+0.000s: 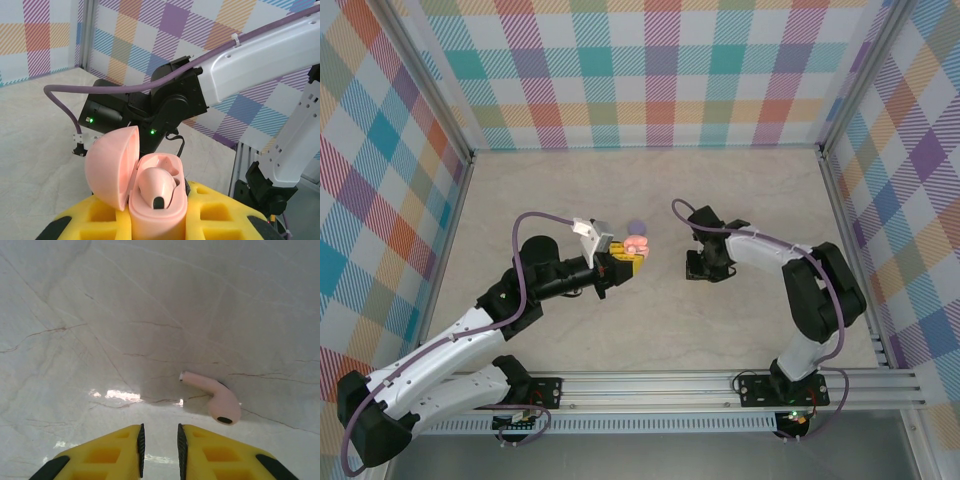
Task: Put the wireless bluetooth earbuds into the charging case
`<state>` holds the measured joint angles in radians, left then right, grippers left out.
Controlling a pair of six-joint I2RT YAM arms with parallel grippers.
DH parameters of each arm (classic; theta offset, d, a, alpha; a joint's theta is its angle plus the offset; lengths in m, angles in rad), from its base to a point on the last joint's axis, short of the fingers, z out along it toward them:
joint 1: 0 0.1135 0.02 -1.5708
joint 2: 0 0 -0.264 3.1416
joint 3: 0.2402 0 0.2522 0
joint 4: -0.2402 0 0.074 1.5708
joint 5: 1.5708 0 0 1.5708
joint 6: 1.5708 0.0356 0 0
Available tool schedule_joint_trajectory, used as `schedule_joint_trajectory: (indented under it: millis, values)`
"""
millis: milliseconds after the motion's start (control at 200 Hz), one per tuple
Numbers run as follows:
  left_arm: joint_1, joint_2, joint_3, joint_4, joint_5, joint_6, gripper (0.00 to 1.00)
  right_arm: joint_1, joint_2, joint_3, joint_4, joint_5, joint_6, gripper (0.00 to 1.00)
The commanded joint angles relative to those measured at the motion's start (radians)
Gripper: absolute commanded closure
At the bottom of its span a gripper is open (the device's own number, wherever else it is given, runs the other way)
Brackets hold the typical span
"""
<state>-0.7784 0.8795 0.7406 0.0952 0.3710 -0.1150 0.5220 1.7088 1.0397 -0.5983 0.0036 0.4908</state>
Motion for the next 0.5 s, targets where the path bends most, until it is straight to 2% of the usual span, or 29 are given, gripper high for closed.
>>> schedule_joint_trajectory:
  millis: [0,495]
  values:
    - [-0.016,-0.014,-0.008,0.0,-0.014,-0.003,1.0,-0.007,0.023,0.038,-0.053,0.047,0.012,0.74]
    - [-0.016,-0.014,-0.011,0.0,-0.018,-0.006,1.0,-0.007,0.093,0.11,-0.13,0.161,-0.012,0.71]
